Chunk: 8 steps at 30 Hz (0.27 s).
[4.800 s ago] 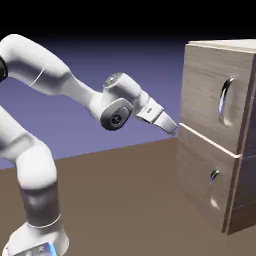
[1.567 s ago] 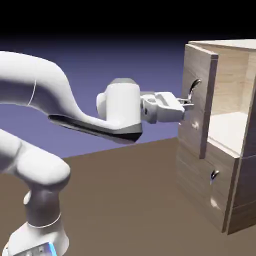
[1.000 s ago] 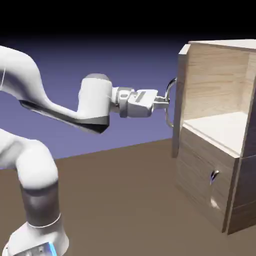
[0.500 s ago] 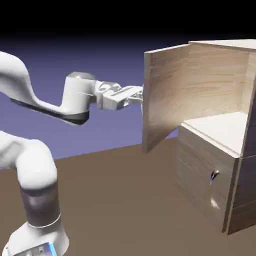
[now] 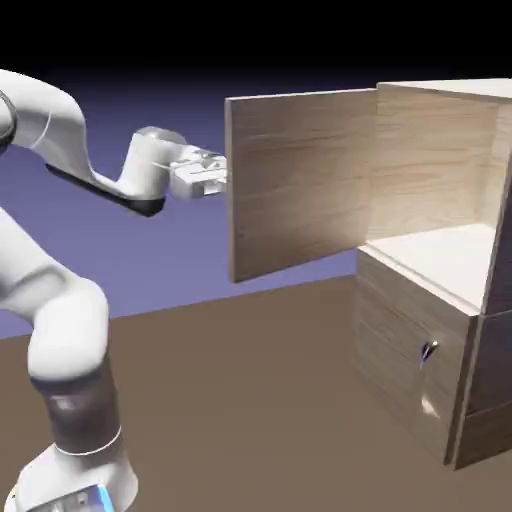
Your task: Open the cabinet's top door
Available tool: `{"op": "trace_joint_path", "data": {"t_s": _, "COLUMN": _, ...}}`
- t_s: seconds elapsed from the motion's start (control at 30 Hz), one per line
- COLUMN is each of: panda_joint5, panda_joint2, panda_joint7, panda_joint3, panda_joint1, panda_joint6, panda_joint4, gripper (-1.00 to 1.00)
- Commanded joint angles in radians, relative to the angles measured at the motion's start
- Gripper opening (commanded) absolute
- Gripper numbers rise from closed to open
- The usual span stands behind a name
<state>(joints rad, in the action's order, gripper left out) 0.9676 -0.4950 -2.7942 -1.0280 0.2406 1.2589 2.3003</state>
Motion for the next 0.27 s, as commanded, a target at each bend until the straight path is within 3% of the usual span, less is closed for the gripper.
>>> {"op": "trace_joint_path", "data": {"t_s": 0.0, "panda_joint5": -0.007, "panda_joint2": 0.026, "panda_joint7": -0.010, "panda_joint3": -0.036, "panda_joint1": 0.029, "panda_joint6": -0.037, "panda_joint4": -0.030, "gripper": -1.00}}
{"op": "trace_joint_path", "data": {"t_s": 0.23, "panda_joint5": -0.032, "panda_joint2": 0.154, "panda_joint7": -0.064, "panda_joint3": -0.290, "panda_joint1": 0.248, "panda_joint6": -0.221, "panda_joint4": -0.188, "gripper": -1.00}}
